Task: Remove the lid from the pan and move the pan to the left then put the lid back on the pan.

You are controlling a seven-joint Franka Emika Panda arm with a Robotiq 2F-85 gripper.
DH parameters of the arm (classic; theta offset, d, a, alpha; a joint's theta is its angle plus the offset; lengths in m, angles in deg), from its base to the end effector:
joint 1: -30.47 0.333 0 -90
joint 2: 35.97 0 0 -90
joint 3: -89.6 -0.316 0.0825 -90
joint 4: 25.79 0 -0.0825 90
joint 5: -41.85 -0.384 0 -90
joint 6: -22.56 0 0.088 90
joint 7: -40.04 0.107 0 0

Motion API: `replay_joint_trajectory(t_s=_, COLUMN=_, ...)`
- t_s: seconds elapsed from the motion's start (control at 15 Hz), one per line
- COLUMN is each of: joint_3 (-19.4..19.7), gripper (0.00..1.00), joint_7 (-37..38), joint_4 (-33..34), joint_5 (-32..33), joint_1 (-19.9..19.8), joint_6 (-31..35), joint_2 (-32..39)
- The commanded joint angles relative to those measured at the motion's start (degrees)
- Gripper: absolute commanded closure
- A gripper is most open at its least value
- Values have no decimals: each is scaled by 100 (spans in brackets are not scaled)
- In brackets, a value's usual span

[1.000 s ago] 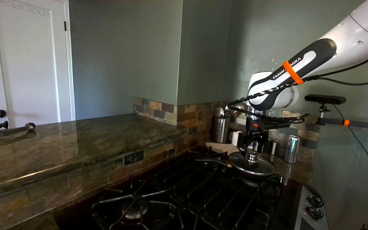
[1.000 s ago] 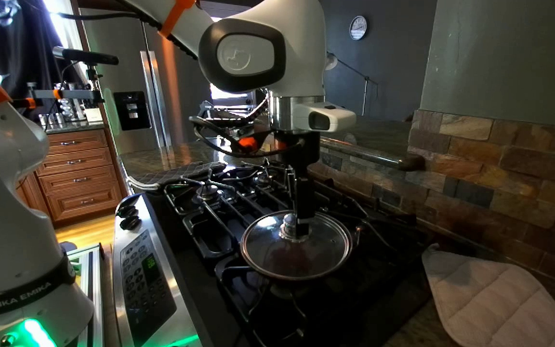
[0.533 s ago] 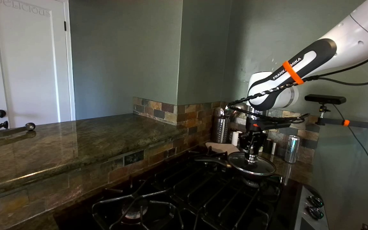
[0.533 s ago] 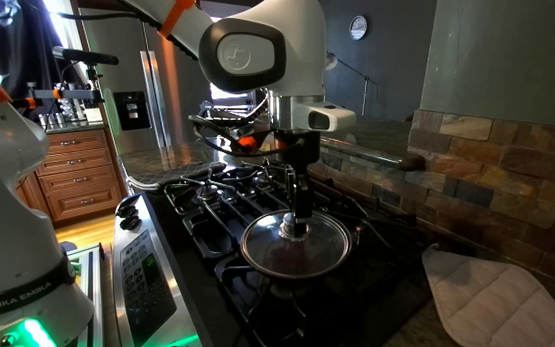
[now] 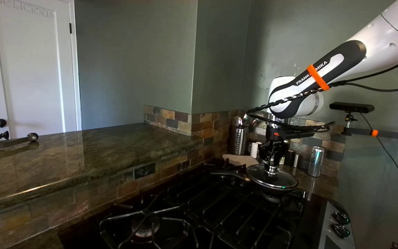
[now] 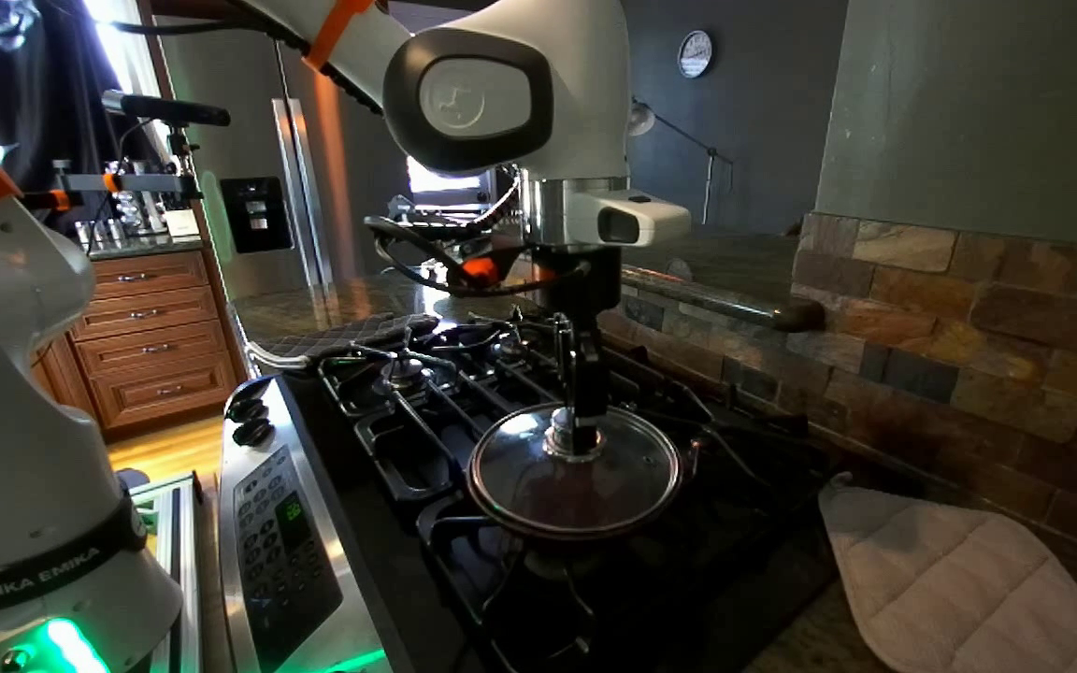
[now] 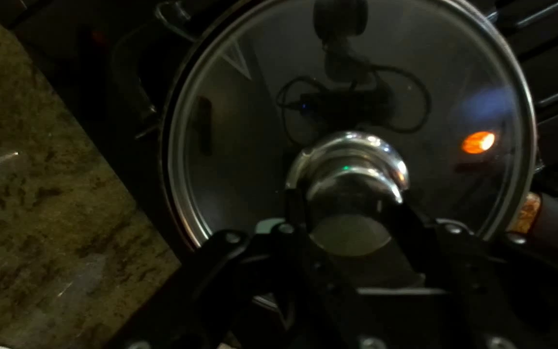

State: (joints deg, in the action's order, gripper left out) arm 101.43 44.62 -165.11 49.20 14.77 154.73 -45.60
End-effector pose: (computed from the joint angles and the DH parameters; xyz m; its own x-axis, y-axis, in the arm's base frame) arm 0.4151 -0.2193 0.3719 0.8895 -0.4549 0.0435 -0.4568 -0.8875 0.0608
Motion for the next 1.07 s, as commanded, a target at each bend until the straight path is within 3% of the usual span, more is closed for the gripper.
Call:
replay_joint_trajectory(t_s=0.0, joint_3=-87, gripper=77, joint_7=234, joint_4=16, joint_5=251, joint_1=35, joint_6=-284, joint_2=-435)
replay_joint_trajectory(t_s=0.4, joint_3=-335, gripper=77, joint_7=218, joint_4=77, joint_5=151, joint_1=170, joint_6=-601, joint_2=-950)
replay_joint_trajectory(t_s=1.0, joint_3=-1024, gripper=77, joint_7=377, joint_4=329, joint_5=25, joint_1=812, joint_6=-777, joint_2=-1214)
